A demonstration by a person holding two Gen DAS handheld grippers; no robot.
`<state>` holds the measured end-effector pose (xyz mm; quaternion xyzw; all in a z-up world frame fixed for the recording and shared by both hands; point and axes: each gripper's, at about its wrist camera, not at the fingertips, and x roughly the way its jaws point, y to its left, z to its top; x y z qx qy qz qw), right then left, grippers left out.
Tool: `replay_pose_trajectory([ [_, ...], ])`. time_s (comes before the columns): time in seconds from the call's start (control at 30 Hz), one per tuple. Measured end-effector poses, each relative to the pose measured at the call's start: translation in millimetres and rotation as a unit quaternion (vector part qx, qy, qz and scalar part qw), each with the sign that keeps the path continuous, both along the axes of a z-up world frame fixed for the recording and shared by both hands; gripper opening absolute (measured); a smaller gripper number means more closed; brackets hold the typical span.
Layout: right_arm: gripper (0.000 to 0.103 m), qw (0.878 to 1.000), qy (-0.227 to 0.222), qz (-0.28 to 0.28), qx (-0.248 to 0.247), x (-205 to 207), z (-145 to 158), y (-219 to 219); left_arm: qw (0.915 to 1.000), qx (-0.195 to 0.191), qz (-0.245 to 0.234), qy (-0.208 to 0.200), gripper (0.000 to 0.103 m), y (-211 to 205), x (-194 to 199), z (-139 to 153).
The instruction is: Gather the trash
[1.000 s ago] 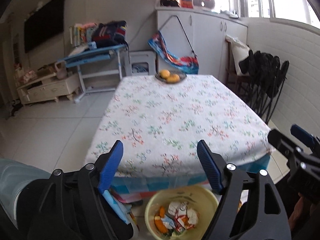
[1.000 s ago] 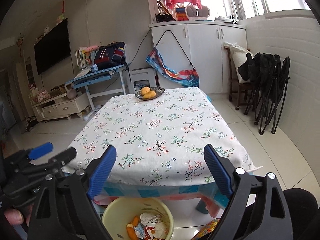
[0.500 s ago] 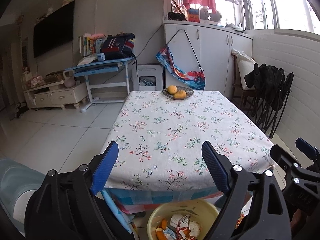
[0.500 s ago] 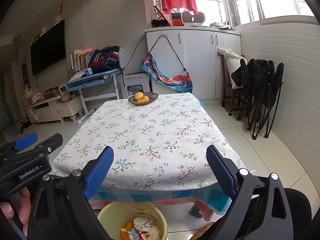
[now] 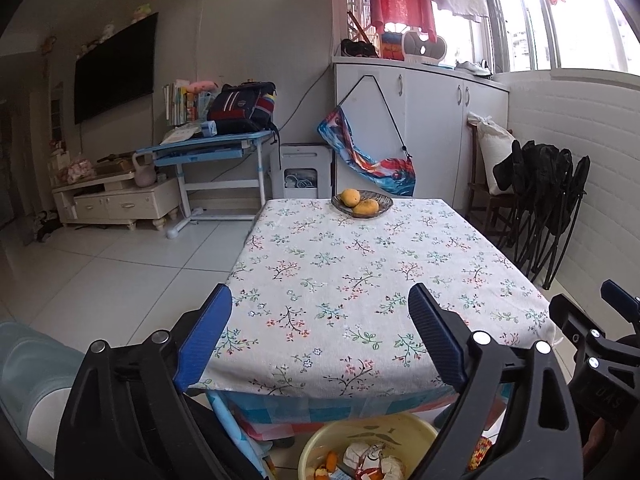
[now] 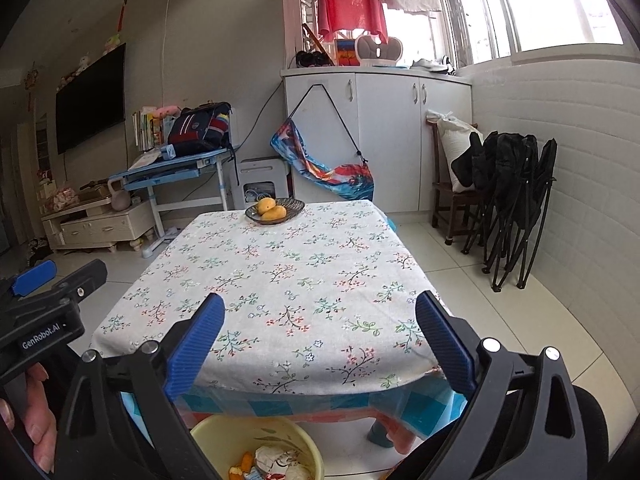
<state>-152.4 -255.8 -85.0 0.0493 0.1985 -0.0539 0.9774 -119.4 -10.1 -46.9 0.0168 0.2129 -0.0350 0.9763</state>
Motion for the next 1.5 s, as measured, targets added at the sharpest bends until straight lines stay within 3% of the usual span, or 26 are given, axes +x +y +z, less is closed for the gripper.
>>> replay_pose_trajectory([
  [1.5, 0.095, 1.0, 0.001, 0.011, -0.023, 9, 0, 12, 0.9998, -0.001, 0.008, -0.019, 0.096, 6, -3, 10],
])
